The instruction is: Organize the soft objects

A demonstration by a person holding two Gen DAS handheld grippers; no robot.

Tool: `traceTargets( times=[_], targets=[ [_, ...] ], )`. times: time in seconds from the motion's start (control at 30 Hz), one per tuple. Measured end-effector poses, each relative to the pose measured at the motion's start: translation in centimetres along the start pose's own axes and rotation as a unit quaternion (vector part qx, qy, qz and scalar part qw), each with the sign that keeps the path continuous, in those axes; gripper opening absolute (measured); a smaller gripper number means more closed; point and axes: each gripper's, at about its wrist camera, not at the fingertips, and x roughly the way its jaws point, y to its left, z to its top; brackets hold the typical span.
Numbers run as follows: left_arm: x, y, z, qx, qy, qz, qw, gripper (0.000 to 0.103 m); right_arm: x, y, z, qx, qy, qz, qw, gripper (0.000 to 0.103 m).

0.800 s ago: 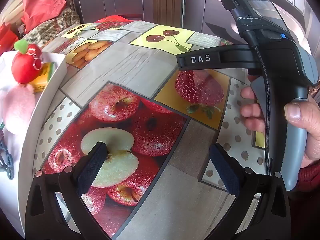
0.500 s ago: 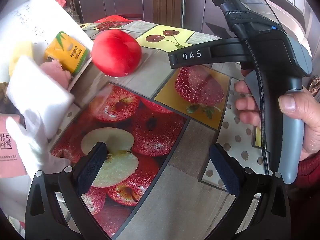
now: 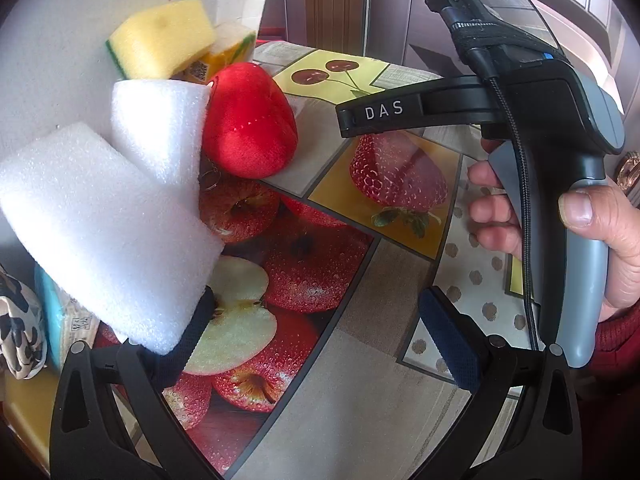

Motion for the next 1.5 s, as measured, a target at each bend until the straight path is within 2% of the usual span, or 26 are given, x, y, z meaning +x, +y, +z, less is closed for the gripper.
traceTargets(
  times=[1.5],
  targets=[
    [0.02,0.04,0.00,-0.001,0.000,-0.001,1.0000,0.102,-0.08,0.39,-0.01,0.002,0.000,0.000,1.000,0.103]
  ],
)
